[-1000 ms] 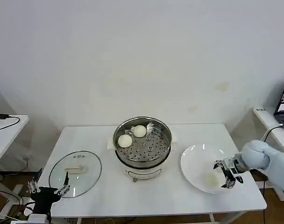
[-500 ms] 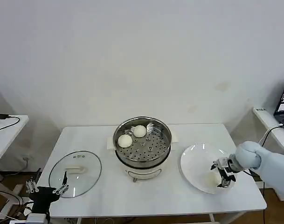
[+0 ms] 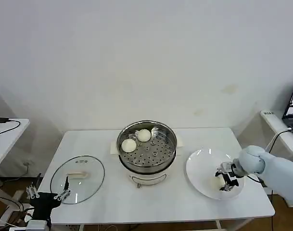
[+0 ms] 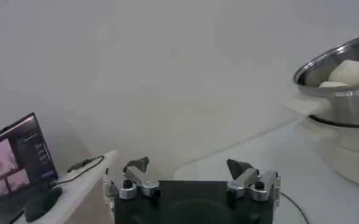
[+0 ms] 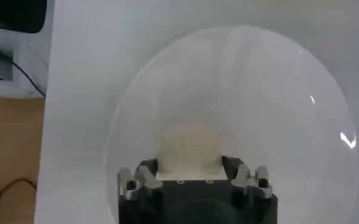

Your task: Take steamed baozi put them in steamer then cover it.

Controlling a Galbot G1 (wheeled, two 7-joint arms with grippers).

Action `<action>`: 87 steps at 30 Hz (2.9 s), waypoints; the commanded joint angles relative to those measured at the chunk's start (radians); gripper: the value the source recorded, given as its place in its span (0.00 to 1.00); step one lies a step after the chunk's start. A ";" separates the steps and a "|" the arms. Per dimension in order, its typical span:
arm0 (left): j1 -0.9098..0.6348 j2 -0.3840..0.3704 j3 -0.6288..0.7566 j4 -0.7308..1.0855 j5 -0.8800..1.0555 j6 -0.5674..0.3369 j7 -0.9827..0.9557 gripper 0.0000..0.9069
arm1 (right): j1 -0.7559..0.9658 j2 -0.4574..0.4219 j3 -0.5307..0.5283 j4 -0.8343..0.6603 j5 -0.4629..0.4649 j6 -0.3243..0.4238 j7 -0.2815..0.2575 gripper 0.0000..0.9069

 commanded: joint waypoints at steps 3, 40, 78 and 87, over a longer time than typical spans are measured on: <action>-0.001 -0.001 0.002 -0.002 0.000 0.000 0.000 1.00 | 0.025 -0.019 -0.003 0.017 0.006 0.002 -0.003 0.72; -0.028 0.006 -0.024 0.014 -0.050 0.011 0.003 1.00 | 0.901 0.419 -0.476 -0.004 0.270 0.013 -0.019 0.72; -0.030 -0.010 -0.067 -0.022 -0.061 0.039 0.011 1.00 | 0.675 0.710 -0.541 -0.034 0.026 0.320 -0.063 0.72; -0.030 -0.014 -0.064 -0.023 -0.063 0.038 0.011 1.00 | 0.674 0.703 -0.547 -0.024 0.023 0.341 -0.068 0.72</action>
